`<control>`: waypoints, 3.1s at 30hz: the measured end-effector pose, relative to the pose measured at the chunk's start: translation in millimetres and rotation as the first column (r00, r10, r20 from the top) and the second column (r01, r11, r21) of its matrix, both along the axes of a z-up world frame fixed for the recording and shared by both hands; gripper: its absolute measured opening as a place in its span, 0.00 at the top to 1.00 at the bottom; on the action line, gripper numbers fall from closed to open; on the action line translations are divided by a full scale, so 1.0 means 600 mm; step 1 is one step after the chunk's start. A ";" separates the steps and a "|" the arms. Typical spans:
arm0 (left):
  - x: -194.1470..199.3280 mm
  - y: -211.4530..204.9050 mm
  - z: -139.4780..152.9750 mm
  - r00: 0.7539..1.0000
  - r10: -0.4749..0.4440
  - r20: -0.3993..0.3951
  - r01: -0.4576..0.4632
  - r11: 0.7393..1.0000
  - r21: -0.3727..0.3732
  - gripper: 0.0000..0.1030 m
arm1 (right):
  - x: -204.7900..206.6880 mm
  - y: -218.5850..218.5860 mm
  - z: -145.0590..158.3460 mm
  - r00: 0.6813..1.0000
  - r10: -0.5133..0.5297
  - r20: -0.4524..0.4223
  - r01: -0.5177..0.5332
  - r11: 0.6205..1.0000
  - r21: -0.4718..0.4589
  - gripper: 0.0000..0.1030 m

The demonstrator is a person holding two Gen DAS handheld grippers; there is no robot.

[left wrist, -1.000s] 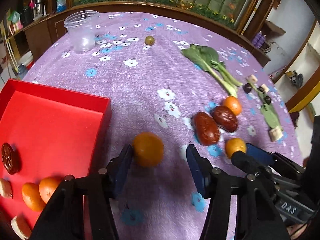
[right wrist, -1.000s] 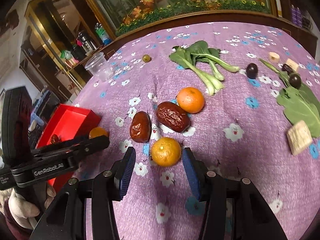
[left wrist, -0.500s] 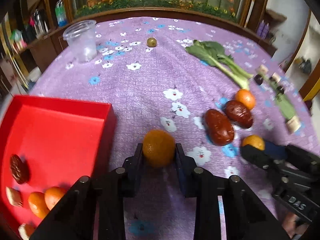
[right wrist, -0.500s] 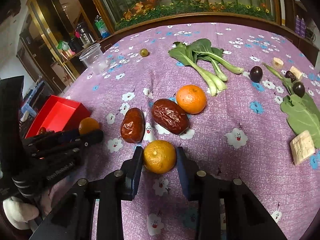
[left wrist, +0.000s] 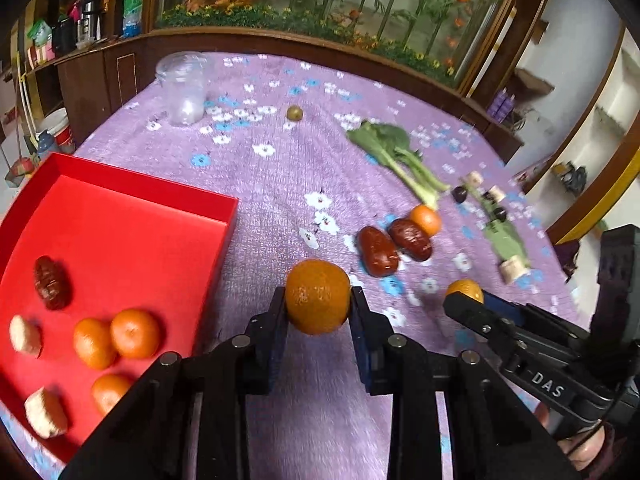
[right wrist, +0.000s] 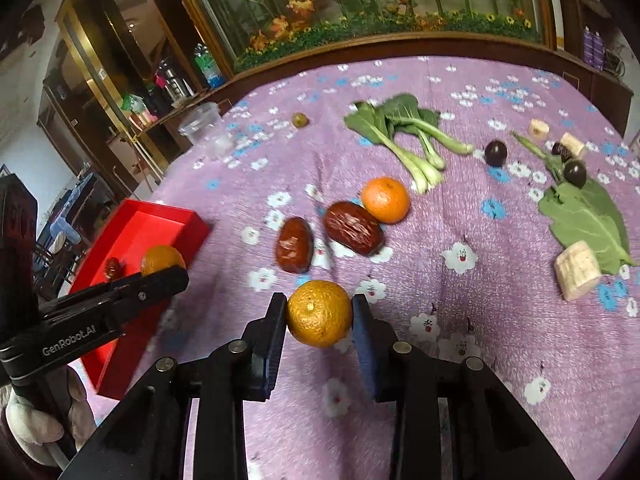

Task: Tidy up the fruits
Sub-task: 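Lift the held mandarins with both tools toward the red tray, then lower both mandarins into the red tray and open both tools, then move both tools back over the table toward the two red dates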

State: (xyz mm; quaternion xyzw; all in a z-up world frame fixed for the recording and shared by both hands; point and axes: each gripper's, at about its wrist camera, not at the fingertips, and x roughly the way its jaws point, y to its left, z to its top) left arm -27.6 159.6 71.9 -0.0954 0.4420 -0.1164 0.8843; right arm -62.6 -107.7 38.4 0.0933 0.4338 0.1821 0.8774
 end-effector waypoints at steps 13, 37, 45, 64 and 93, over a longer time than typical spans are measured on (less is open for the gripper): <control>-0.103 0.163 0.073 0.971 0.211 0.115 -0.199 0.974 -0.107 0.72 | -0.064 0.088 0.080 0.992 0.090 0.083 -0.090 0.996 -0.004 0.65; -0.031 0.375 -0.043 0.910 0.412 -0.049 -0.414 0.910 -0.038 0.72 | 0.050 0.358 0.006 0.956 0.287 -0.062 -0.287 0.958 0.006 0.65; -0.011 0.385 -0.059 0.906 0.416 -0.073 -0.419 0.907 -0.037 0.72 | 0.075 0.387 -0.023 0.950 0.297 -0.099 -0.298 0.954 0.005 0.65; -0.062 0.384 0.003 0.881 0.473 0.004 -0.466 0.869 -0.164 0.34 | 0.072 0.375 -0.012 0.954 0.290 -0.072 -0.289 0.957 0.028 0.53; -0.130 0.144 0.041 0.966 0.257 0.009 -0.255 0.960 -0.113 0.26 | -0.070 0.009 -0.042 0.992 0.022 -0.123 -0.002 0.987 0.163 0.48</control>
